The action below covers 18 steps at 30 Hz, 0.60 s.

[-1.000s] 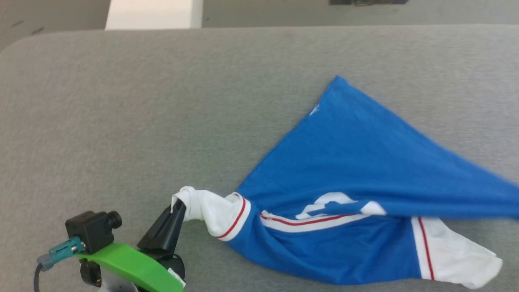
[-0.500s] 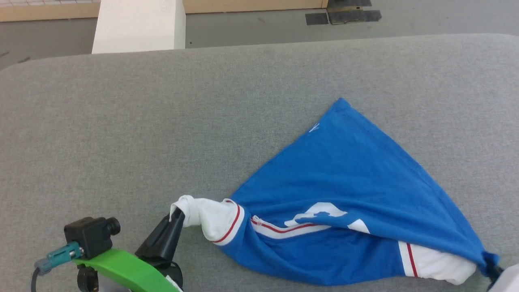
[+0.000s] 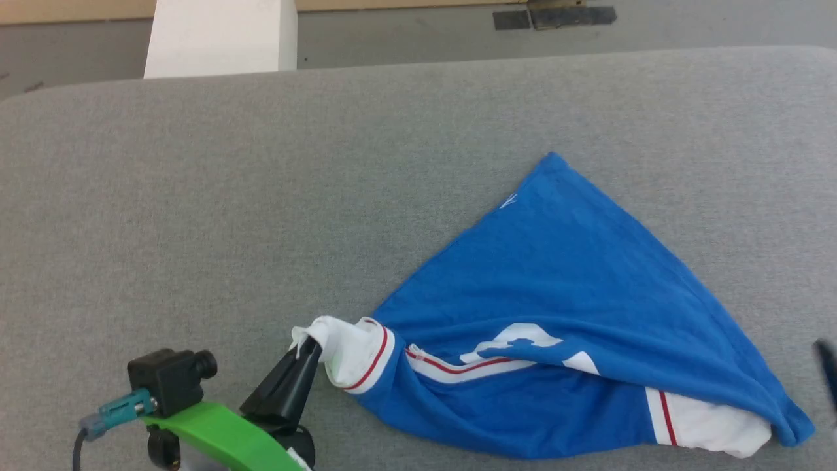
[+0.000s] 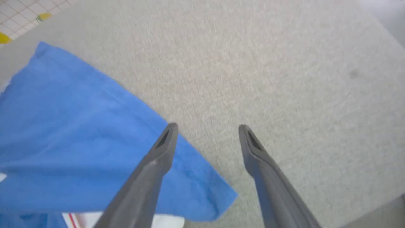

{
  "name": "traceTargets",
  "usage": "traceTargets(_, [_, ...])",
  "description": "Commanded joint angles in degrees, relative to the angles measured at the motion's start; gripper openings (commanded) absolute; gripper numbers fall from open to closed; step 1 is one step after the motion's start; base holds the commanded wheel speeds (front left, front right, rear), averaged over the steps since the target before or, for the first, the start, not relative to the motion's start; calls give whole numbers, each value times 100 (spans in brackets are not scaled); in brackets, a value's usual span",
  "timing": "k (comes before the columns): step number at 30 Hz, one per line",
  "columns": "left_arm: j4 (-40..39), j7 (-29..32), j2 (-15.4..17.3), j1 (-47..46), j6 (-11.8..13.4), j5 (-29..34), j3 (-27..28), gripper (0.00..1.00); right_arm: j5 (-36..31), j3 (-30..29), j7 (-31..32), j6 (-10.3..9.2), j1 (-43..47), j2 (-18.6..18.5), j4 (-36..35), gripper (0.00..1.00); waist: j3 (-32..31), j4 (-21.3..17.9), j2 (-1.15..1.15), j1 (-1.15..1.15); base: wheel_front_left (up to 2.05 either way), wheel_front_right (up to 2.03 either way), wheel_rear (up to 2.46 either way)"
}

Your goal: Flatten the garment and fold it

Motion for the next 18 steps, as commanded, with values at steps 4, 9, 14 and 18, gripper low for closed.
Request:
traceTargets(4, [36, -39, -87, -301, -121, 103, -109, 0, 54, 223, 268, -8, -517, -367, -747, 100, 287, 267, 0, 0, 0, 0, 0])
traceTargets(9, [73, -38, -171, -566, -221, 211, -261, 0, -71, 967, 587, -8, -1527, -619, -854, 100, 537, 516, 0, 0, 0, 0, 0])
traceTargets(14, [113, -12, -251, -786, -279, 307, -401, 0, -273, 1862, 774, -8, -2500, -832, -55, 100, 845, 779, 0, 0, 0, 0, 0])
traceTargets(18, [140, 12, -341, -1001, -331, 382, -523, 0, -429, 2347, 912, -8, -3144, -1011, 675, 100, 1156, 1041, 0, 0, 0, 0, 0])
